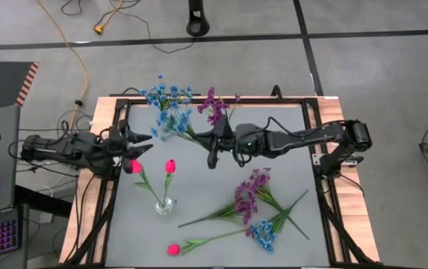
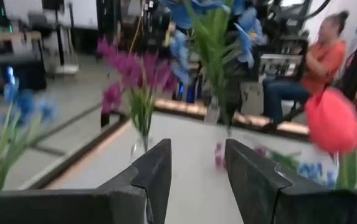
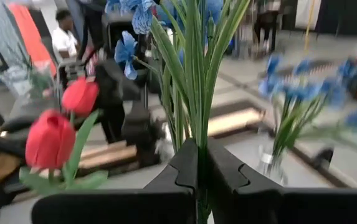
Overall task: Sort flowers into vase by color
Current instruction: Put the left blue flower into the top left transparent vase
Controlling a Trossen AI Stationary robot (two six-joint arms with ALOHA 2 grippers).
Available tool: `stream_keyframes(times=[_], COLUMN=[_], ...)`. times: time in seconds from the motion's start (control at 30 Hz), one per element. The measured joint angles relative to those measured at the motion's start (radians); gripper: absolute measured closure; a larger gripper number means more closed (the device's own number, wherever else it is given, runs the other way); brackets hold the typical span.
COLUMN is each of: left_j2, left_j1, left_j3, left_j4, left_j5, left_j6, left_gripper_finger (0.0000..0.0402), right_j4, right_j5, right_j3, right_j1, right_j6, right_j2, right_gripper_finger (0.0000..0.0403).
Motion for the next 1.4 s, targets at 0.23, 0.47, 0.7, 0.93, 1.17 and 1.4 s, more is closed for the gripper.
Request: stream_keyframes(times=[0.23, 0.47, 0.7, 0.93, 1.17, 1.4], left_j2=[0.148, 0.288, 0.335, 0.277, 0.232, 0.282], left_j1=[0.000, 0.000, 0.019, 0.019, 0.019, 0.019], left_j3=[0.000, 0.000, 0.000, 0.000, 0.000, 0.000], left_j4=[0.264, 0.480, 0.513, 0.516, 0.533, 0.597], left_j5=[0.004, 0.004, 0.005, -0.004, 0.036, 0.041], left_j6=[0.135, 0.226, 0.206, 0.218, 0.218, 0.236], left_gripper_finger=[0.0265, 0.0265, 0.0265, 0.0265, 0.0265, 0.0265], right_j4=[0.096, 0.118, 0.124, 0.166, 0.277, 0.442], right_j5=[-0.008, -0.009, -0.038, -0.075, -0.094, -0.121], right_j3=[0.000, 0.000, 0.000, 0.000, 0.000, 0.000], right_j1=[-0.015, -0.018, -0.018, -0.019, -0.020, -0.027], right_j6=[-0.083, -0.089, -0.089, -0.090, -0.131, -0.139], right_j2=[0.000, 0.000, 0.000, 0.002, 0.002, 0.077], right_gripper_finger=[0.0359, 0.0359, 0.0358, 0.0358, 0.0358, 0.0358])
